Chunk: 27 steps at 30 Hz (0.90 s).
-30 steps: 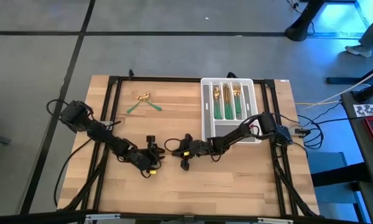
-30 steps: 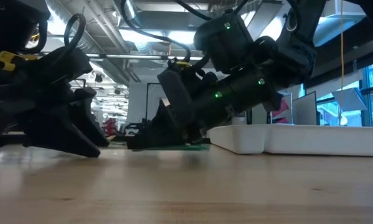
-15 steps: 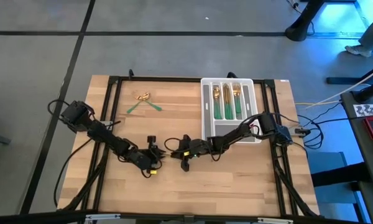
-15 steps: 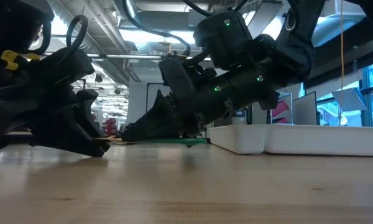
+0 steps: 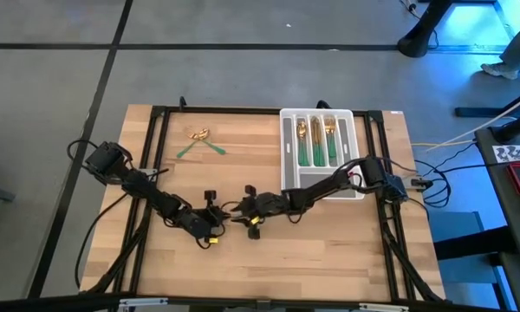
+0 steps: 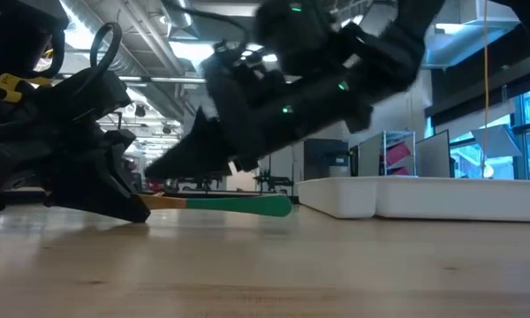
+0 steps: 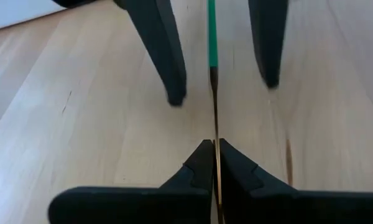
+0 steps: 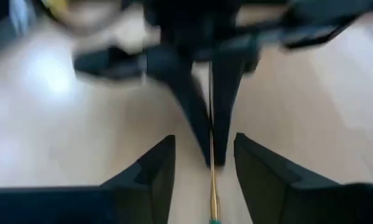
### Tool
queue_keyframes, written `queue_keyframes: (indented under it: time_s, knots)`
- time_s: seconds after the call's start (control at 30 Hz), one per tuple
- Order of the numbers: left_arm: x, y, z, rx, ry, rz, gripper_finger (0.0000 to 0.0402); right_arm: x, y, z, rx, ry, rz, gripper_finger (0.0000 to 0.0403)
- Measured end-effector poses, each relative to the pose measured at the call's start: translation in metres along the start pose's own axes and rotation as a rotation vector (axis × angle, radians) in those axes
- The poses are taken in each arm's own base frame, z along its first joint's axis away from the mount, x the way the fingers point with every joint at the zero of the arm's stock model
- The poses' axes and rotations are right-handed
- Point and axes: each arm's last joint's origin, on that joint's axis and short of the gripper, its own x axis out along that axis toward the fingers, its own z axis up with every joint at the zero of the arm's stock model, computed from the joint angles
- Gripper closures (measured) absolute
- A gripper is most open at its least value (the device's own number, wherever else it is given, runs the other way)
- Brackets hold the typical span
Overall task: Sort silverware
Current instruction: Put the green knife into the silverware tray
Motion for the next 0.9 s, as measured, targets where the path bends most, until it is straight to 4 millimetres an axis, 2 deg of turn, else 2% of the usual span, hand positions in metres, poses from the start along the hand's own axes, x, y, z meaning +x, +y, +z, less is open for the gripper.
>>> queue_keyframes:
  time_s: [0.1, 0.2, 0.33, 0.47, 0.6, 0.67, 0.8, 0.9]
  knots:
    - [0.0, 0.0, 0.0, 0.0, 0.0, -0.003, 0.0399, 0.005, 0.005, 0.008, -0.063, 0.203, -0.015, 0.0234]
    - [0.0, 0.0, 0.0, -0.001, 0.0, -0.003, 0.0398, 0.001, 0.011, 0.011, -0.067, 0.4, -0.133, 0.0236]
    - [0.0, 0.0, 0.0, -0.011, 0.001, -0.004, 0.0398, -0.004, 0.021, 0.01, -0.064, 0.481, -0.234, 0.0255]
    - [0.0, 0.0, 0.0, -0.026, 0.002, -0.004, 0.0399, -0.006, 0.031, 0.006, -0.045, 0.507, -0.224, 0.0301]
    - [0.0, 0.0, 0.0, -0.048, 0.002, -0.003, 0.0393, -0.006, 0.034, 0.004, 0.008, 0.511, -0.25, 0.0371]
    - [0.0, 0.0, 0.0, -0.074, 0.002, 0.001, 0.0375, -0.007, 0.036, 0.004, 0.034, 0.514, -0.261, 0.0388]
    - [-0.003, 0.003, 0.003, -0.095, -0.015, 0.041, 0.0313, -0.011, 0.036, 0.002, 0.115, 0.521, -0.346, 0.038]
    - [-0.012, 0.01, 0.009, -0.087, -0.035, 0.069, 0.0264, -0.017, 0.035, 0.004, 0.174, 0.543, -0.385, 0.039]
